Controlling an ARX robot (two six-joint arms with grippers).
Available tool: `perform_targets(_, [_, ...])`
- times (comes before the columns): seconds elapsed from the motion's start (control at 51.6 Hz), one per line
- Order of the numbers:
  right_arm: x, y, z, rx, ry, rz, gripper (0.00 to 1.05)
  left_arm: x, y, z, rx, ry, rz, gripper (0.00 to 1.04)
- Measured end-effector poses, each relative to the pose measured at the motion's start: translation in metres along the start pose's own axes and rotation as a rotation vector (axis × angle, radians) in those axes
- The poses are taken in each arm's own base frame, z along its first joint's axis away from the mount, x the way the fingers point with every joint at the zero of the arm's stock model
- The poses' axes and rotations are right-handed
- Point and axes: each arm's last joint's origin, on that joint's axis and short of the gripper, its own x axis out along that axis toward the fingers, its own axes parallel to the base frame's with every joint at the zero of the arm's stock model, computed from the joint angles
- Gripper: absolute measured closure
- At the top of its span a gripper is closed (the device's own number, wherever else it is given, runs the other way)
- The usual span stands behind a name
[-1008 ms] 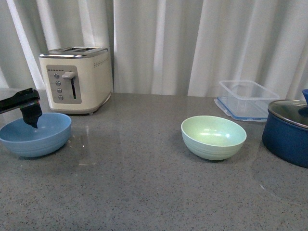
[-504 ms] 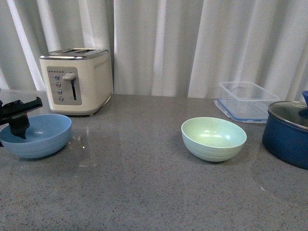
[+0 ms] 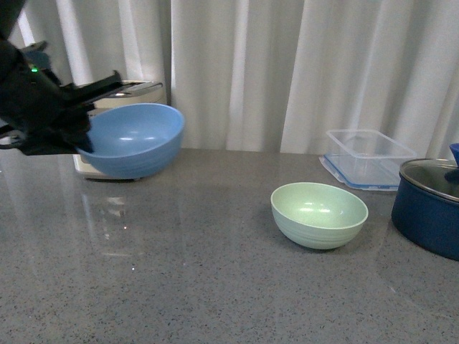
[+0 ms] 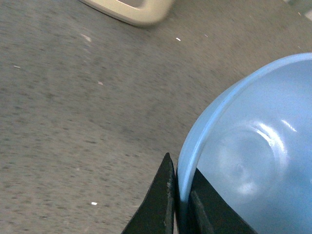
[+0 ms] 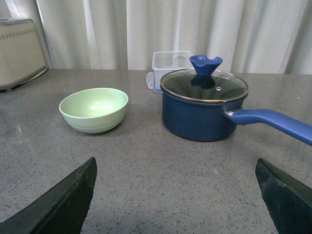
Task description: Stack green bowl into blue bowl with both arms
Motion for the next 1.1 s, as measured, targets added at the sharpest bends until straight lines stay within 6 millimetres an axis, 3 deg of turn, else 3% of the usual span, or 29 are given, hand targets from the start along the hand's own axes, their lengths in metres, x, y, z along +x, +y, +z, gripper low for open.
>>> perform_targets(0.097, [0.000, 0.000, 0.000, 0.000, 0.000, 0.000, 0.10, 0.008, -0.028, -0.015, 0.042, 0.041, -0.033, 1.01])
perform_targets(0.252, [0.000, 0.000, 0.000, 0.000, 0.000, 0.000, 0.10, 0.024, -0.048, -0.029, 0.077, 0.076, -0.032, 1.01])
perform_targets(0.581, [0.000, 0.000, 0.000, 0.000, 0.000, 0.000, 0.10, 0.063, -0.052, -0.049, 0.085, 0.147, 0.010, 1.01])
perform_targets(0.853, [0.000, 0.000, 0.000, 0.000, 0.000, 0.000, 0.10, 0.077, -0.057, -0.058, 0.090, 0.180, 0.015, 1.01])
perform_targets(1.008, [0.000, 0.000, 0.000, 0.000, 0.000, 0.000, 0.10, 0.072, -0.060, -0.054, 0.080, 0.156, -0.010, 0.73])
perform_targets(1.105, [0.000, 0.000, 0.000, 0.000, 0.000, 0.000, 0.10, 0.051, -0.062, -0.042, 0.101, 0.070, -0.058, 0.55])
